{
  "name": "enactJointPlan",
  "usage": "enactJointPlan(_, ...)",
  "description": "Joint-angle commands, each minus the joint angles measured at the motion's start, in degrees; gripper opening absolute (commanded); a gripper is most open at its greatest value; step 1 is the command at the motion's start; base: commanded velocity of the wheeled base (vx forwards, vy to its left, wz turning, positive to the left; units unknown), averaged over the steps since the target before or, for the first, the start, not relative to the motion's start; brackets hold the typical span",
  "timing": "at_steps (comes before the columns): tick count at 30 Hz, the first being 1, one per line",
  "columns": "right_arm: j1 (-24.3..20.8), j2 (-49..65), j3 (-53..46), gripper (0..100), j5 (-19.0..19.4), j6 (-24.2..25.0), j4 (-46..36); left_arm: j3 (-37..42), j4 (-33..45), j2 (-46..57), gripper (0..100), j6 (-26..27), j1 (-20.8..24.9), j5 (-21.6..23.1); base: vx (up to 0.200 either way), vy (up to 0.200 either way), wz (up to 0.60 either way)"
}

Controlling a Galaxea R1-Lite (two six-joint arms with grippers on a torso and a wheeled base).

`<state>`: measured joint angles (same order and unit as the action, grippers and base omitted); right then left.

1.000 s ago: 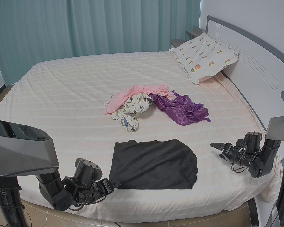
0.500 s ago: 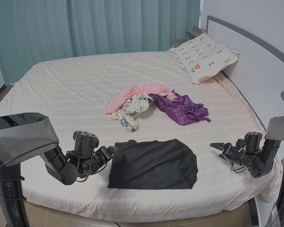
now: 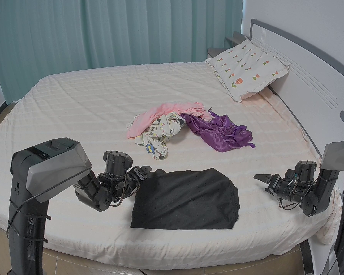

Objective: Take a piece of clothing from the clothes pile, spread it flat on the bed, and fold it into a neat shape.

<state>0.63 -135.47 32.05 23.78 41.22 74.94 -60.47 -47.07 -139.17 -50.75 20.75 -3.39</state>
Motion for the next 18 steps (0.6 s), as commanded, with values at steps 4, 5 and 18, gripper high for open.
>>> enactJointPlan(4,0.0,-0.8,0.1,100,-0.1,0.0,0.0,-3.8,0.9,-4.4,0,1.2,0.3,0.0,0.0,0.0,0.0)
enactJointPlan(5,0.0,-0.9,0.2,100,0.0,-0.1,0.0,-4.1,1.7,-4.6,0,1.9,0.3,-0.1,0.0,0.0,0.0)
enactJointPlan(18,-0.2,-1.0,-0.1,100,0.0,-0.8,0.0,-7.3,1.2,-6.6,0,-0.2,-0.1,-8.1,0.0,0.0,0.0)
